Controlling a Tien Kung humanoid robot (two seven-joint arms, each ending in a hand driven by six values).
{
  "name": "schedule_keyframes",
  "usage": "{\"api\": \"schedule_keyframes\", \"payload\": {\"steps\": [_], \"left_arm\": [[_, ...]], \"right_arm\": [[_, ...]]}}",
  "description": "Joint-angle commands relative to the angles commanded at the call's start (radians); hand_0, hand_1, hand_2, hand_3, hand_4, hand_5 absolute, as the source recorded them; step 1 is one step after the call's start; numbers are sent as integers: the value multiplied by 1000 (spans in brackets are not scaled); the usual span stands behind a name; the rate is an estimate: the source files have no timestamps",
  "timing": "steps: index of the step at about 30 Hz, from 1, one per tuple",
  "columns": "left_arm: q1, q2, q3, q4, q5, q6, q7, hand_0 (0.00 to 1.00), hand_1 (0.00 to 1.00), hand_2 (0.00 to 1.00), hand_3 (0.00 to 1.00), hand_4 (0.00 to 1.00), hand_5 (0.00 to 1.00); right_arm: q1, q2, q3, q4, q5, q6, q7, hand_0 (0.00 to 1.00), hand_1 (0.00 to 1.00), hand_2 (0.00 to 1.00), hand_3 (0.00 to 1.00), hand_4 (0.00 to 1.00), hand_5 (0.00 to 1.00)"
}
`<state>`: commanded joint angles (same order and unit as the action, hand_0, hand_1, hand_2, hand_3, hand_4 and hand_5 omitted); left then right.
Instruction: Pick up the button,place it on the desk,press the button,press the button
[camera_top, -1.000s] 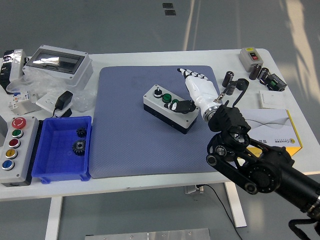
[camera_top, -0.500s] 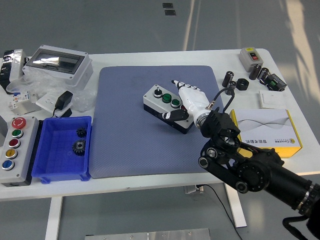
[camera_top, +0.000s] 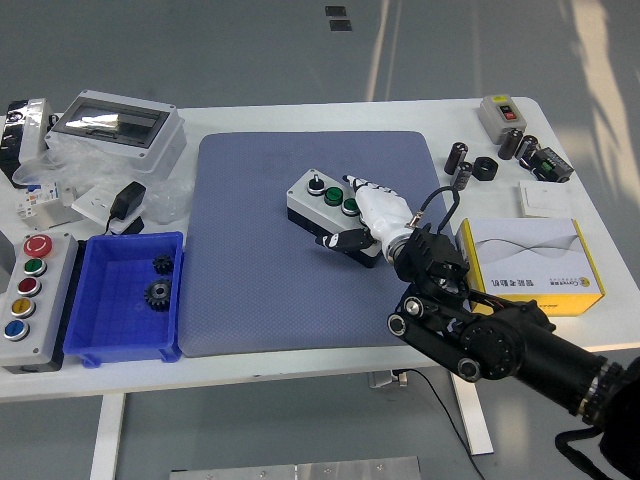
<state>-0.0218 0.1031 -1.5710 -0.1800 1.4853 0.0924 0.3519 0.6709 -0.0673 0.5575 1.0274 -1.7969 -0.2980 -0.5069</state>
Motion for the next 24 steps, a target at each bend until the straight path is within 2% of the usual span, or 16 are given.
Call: {"api": "schedule_keyframes", "payload": {"steps": [13,14,19,20,24], "left_arm": [[-5,0,5,0,1,-5,-6,640,590,539,609,624,213],[-5,0,6,0,1,-5,-7,640,590,539,607,623,211],[-7,1,11,0,-4,-6,-11,640,590,539,607,623,211],[-7,1,12,0,-6,-6,-11,639,590,539,606,623,210],[-6,1,20,0,-15,-7,-16,639,590,539,606,623,210]], "right_arm": [[4,4,-31,-43,19,-46,6,962,991,998,998,998,439],[4,4,-33,-48,19,-50,7,539,817,915,998,998,431],[6,6,-44,-66,17,-60,10,539,817,915,998,998,431],[6,6,-46,-69,15,-60,11,291,620,756,998,942,324],[5,7,-57,-79,12,-55,10,291,620,756,998,942,324]]}}
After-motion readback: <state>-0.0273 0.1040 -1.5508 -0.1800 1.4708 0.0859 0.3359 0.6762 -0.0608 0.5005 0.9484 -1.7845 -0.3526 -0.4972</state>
